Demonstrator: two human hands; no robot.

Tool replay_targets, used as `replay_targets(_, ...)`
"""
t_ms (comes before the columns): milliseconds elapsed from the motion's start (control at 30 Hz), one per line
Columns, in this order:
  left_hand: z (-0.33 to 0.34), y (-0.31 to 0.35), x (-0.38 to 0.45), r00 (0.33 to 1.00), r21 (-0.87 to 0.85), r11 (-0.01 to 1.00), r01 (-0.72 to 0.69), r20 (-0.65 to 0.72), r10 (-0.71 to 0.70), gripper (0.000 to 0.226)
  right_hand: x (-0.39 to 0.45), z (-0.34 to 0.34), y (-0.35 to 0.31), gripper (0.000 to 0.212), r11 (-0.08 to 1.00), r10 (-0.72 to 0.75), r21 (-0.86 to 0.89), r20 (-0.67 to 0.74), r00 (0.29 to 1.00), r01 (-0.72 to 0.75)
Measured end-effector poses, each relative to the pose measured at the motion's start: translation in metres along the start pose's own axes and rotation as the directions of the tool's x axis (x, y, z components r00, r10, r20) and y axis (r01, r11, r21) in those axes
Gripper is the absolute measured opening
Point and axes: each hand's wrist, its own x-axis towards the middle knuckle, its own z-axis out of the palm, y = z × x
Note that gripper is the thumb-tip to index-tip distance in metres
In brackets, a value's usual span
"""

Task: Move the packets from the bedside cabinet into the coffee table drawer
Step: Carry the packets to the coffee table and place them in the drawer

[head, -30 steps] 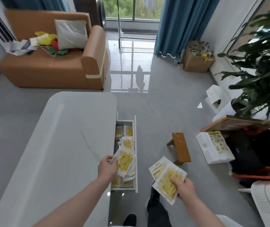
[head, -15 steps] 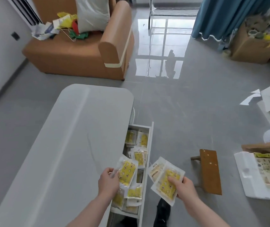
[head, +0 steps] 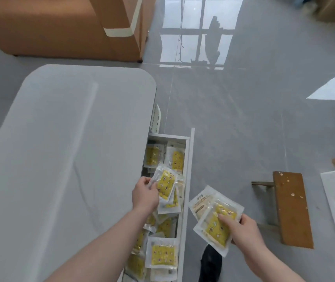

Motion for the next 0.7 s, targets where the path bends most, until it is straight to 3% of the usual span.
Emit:
replay_targets(233, 0.038, 0.031, 0.060, 0.997, -0.019, 0.997, -0.071, -0.006, 0.071, 0.002, 0.037, 0.010, -0.004, 0.013, 1.000, -0.012, -0.018, 0.024, 1.000, 0.012)
replay_targets(367, 0.048, 0.050, 0.081, 0.995, 0.101, 0.990, -0.099, 0.019, 0.098, 0.005, 0.046, 0.023, -0.017, 0.013, 0.999, -0.032, 0.011, 0.040, 0.999, 0.032)
replay_targets(500, 0.045, 0.028, 0.073, 0.999, 0.081, 0.996, -0.028, -0.016, 0.029, 0.004, 0.041, 0.037, -0.019, 0.013, 1.000, -0.021, 0.005, 0.073, 0.997, 0.020)
replay_targets(700, 0.034, -0.026, 0.036, 0.997, -0.002, 0.998, 0.065, 0.030, -0.065, 0.021, 0.031, 0.037, 0.002, 0.014, 0.999, 0.054, -0.003, 0.060, 0.997, -0.054)
